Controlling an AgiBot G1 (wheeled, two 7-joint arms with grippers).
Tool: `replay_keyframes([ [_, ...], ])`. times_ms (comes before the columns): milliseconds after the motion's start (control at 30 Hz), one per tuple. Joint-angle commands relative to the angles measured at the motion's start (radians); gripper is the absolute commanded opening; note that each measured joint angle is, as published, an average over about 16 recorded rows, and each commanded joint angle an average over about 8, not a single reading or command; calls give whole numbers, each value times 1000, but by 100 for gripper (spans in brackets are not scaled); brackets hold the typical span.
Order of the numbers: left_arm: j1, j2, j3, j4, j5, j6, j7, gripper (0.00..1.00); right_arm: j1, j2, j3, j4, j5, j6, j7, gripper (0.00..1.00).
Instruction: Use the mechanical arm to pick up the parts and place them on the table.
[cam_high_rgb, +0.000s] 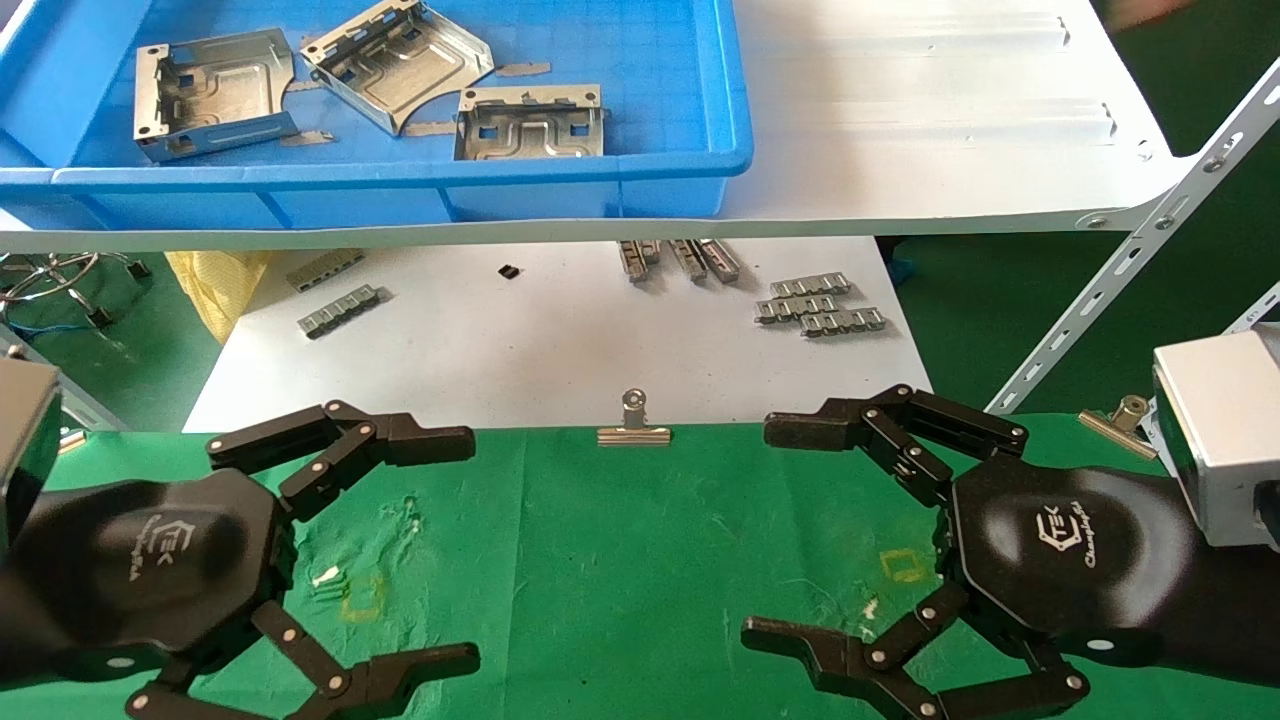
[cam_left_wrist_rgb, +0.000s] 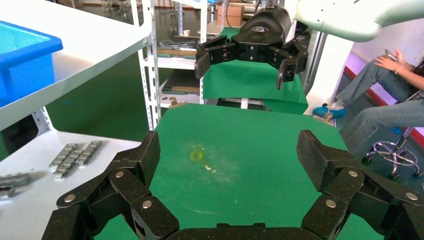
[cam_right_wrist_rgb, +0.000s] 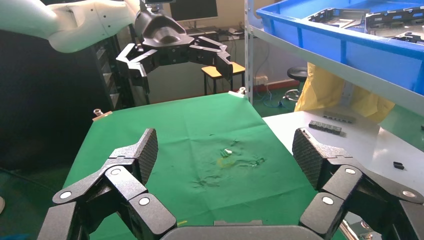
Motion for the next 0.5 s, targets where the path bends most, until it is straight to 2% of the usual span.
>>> replay_keyframes([
  [33,0,0,0,0,0,0,0,100,0,0,0,0,0,0,0,100],
  [500,0,0,0,0,0,0,0,100,0,0,0,0,0,0,0,100],
])
